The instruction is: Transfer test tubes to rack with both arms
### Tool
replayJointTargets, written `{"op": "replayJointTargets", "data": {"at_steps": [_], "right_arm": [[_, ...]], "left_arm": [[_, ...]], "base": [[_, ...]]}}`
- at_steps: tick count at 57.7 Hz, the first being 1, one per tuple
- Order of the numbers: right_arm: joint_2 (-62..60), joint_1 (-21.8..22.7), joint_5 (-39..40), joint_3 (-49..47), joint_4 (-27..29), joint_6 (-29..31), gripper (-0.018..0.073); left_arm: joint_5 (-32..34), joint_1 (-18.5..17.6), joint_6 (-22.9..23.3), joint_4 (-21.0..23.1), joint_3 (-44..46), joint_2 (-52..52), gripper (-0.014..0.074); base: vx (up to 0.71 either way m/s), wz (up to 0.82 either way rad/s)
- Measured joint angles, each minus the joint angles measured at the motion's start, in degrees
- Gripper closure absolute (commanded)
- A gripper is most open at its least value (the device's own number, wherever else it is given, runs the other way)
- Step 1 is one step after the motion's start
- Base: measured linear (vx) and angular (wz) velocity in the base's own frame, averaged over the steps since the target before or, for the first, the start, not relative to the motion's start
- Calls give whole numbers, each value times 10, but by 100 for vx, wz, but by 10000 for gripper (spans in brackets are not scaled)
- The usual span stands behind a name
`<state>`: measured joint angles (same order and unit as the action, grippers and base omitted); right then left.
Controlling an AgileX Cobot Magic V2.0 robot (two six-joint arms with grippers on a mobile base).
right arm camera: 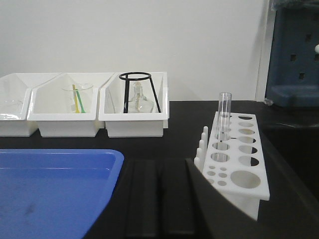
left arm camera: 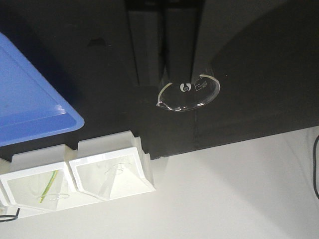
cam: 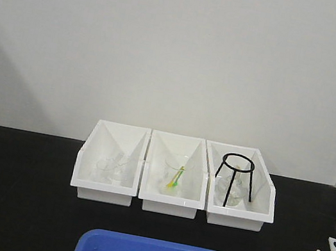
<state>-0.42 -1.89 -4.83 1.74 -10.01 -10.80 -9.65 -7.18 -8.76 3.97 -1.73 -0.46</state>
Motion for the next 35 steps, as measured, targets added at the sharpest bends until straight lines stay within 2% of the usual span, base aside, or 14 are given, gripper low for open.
{"op": "replayJointTargets", "data": {"at_steps": [15,35], "right_arm": [[0,17,1,0,26,54,567],[0,17,1,0,44,62,567]], "left_arm": [[0,0,0,0,0,0,617],[0,0,0,0,0,0,617]], "base": [[0,0],[0,0]]}}
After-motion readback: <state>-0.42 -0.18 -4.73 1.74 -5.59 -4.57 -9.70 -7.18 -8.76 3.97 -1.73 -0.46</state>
